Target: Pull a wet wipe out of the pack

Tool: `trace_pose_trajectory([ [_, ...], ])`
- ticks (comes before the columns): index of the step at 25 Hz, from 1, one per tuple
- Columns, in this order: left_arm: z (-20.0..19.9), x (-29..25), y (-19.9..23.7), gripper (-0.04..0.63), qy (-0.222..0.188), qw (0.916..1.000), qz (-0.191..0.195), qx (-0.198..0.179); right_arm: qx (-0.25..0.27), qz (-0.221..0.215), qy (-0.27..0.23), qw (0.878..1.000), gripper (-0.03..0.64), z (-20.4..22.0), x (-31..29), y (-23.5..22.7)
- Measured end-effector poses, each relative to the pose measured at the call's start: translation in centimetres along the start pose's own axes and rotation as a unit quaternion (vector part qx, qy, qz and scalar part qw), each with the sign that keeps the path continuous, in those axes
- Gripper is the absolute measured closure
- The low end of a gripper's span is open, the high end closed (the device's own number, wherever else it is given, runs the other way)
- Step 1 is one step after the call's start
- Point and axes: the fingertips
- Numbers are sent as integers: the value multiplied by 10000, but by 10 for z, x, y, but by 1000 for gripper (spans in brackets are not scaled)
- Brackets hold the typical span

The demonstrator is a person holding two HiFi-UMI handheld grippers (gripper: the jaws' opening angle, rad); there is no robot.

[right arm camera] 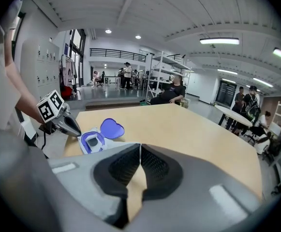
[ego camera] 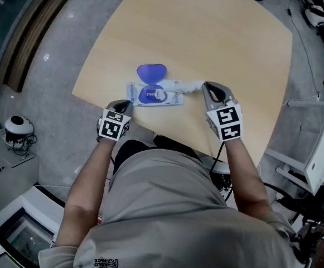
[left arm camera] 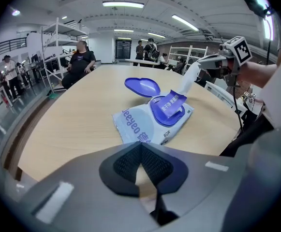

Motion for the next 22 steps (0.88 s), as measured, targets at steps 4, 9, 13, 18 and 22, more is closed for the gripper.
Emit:
trace_pose_trajectory([
  [4, -7, 18, 0, 589, -302, 9995, -80, -68, 57, 168, -214, 9996, 609, -12, 24, 7],
  [9, -16, 59, -10, 589, -820, 9963, -178, -165, 103, 281, -523, 9982, 609, -25, 60, 27],
  [13, -22, 109, -32, 589, -1336, 9901, -212, -367, 134, 373, -736, 9965, 609, -28, 96, 54],
  [18, -19, 197, -73, 589, -2045, 9782, 26, -356, 26, 408, -869, 9954, 609, -15, 147, 104],
  [22, -6, 268, -106, 589, -2458, 9682, 179, -418, -94, 289, -972, 9948, 609, -1, 190, 156],
])
Point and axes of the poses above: the fingertips, and each gripper's own axes: x backward along the fingers, y to its left, z out of its underside, and after that the axes turned 12 degrees about -x, right-handed
